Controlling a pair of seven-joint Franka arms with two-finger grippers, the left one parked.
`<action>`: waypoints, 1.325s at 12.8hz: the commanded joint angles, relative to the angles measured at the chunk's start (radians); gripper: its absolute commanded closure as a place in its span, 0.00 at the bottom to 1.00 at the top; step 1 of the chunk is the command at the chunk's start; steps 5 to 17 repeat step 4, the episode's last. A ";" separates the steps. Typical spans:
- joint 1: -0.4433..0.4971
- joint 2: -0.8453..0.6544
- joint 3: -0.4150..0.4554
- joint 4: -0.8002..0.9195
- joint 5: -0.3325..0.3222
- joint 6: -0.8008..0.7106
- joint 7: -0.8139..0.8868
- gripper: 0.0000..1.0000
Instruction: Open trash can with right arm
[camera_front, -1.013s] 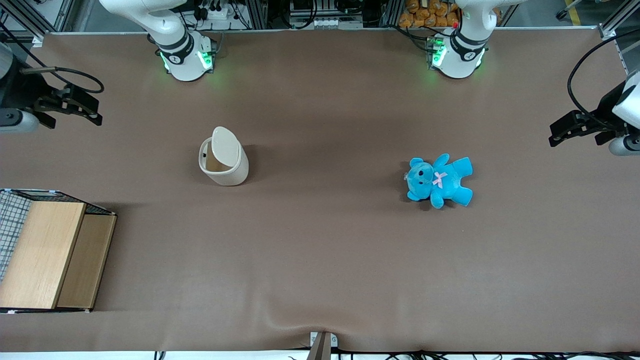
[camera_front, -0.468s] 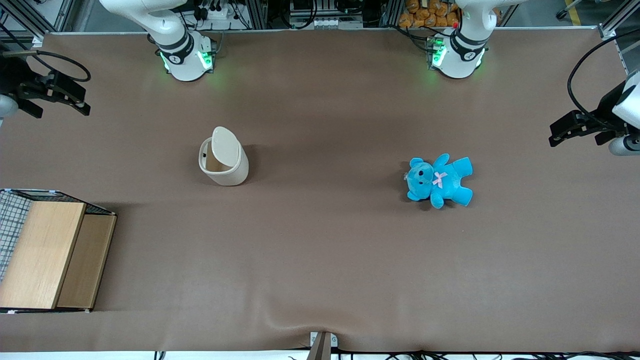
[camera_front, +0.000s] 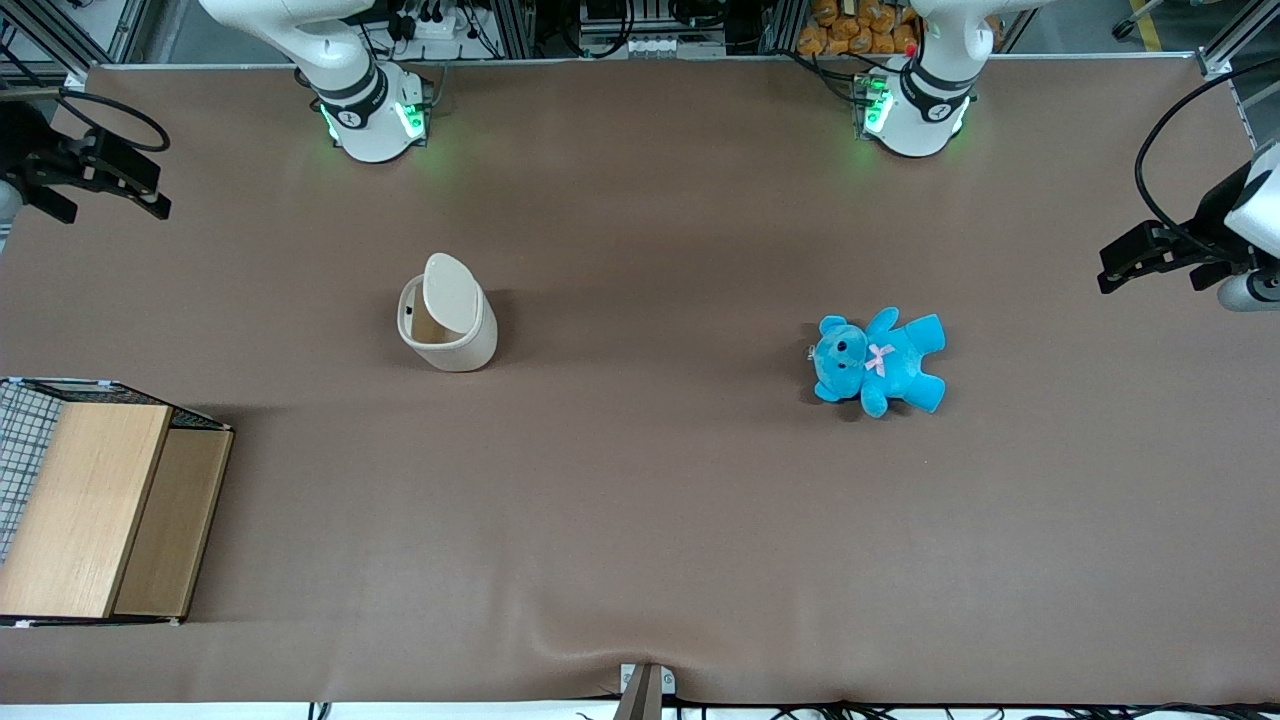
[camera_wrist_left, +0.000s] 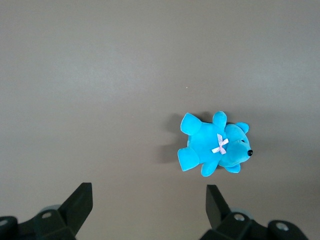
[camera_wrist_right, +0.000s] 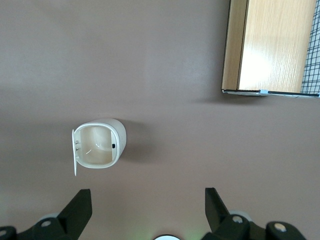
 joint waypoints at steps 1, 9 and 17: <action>-0.025 -0.023 0.012 -0.027 0.012 0.010 -0.029 0.00; -0.025 -0.019 0.012 -0.024 0.009 0.010 -0.029 0.00; -0.025 -0.019 0.012 -0.024 0.009 0.010 -0.029 0.00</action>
